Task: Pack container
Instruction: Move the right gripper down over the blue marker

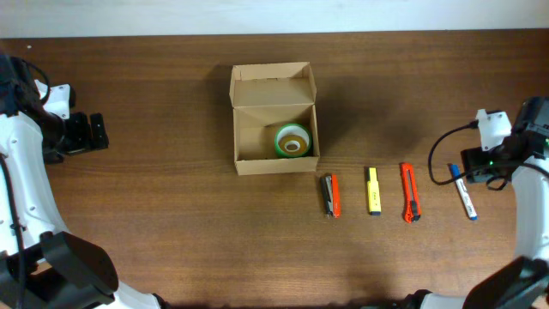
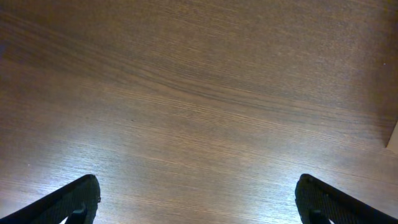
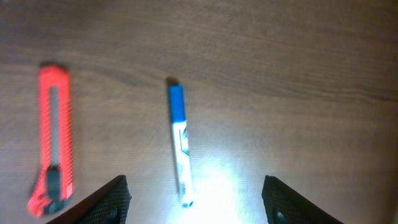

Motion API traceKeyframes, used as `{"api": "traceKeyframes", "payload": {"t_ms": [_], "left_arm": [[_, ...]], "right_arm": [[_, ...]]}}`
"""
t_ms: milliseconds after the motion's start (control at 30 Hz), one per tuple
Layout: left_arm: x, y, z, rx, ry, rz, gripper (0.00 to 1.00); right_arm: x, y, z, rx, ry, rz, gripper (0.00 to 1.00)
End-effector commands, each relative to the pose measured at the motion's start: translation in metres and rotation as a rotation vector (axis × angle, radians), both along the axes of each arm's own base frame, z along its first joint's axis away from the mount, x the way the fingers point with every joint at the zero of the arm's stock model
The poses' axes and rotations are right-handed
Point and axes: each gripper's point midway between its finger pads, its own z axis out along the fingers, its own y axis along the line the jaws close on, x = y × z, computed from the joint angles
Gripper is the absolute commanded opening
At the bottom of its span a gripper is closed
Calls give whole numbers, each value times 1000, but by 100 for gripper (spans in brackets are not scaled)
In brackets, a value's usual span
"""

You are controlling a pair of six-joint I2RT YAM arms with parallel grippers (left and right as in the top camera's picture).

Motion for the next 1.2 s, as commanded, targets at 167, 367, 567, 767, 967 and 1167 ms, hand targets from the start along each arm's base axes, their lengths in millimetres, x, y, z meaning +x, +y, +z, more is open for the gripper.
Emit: {"api": "traceKeyframes", "payload": {"t_ms": [167, 367, 567, 767, 967, 1167], "left_arm": [[0, -1, 4, -4, -15, -17, 100], [0, -1, 4, -4, -15, -17, 100], [0, -1, 4, -4, -15, -17, 100], [0, -1, 4, -4, -15, -17, 100], [0, -1, 4, -4, -15, -17, 100], [0, -1, 4, -4, -15, -17, 100]], "right_arm": [[-7, 16, -76, 195, 185, 33, 70], [-14, 16, -96, 211, 256, 11, 70], [-17, 11, -98, 186, 275, 10, 69], [-19, 7, -105, 170, 298, 11, 69], [-22, -4, -108, 129, 317, -9, 69], [-25, -12, -108, 132, 312, -34, 68]]}}
